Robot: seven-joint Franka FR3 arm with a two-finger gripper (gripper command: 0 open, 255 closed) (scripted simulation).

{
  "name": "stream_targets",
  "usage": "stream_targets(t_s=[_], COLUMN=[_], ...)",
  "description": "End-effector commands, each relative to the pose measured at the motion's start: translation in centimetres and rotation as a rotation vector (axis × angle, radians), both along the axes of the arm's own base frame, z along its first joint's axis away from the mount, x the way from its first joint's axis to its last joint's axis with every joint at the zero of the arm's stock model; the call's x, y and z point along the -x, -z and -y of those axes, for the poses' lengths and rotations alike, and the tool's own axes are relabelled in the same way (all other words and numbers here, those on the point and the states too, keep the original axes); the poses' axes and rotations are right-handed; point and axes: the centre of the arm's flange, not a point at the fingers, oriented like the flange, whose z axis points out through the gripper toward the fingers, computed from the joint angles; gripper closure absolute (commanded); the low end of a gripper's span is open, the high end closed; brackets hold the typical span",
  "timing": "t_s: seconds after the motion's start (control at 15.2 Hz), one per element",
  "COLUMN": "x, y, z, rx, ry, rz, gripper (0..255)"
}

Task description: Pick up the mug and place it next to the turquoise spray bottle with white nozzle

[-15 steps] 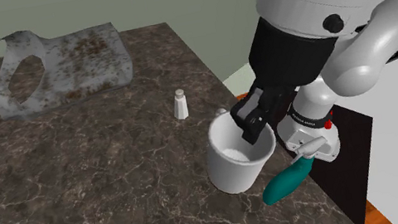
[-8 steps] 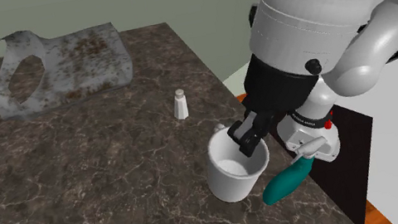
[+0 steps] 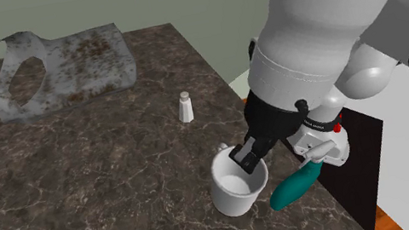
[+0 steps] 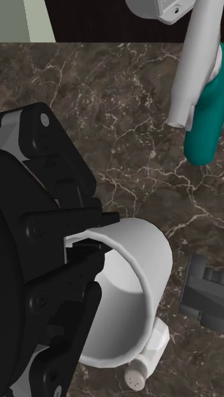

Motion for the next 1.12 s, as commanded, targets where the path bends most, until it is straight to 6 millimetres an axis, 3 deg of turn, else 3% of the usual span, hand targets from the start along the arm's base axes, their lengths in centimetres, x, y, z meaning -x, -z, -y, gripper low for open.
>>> stream_targets(t_s=[0.0, 1.06], x=[0.1, 0.1], y=[0.9, 9.4], z=[0.1, 0.1], rx=[-0.001, -0.001], ry=[0.000, 0.000], rz=[0.001, 0.001], gripper=[255, 255])
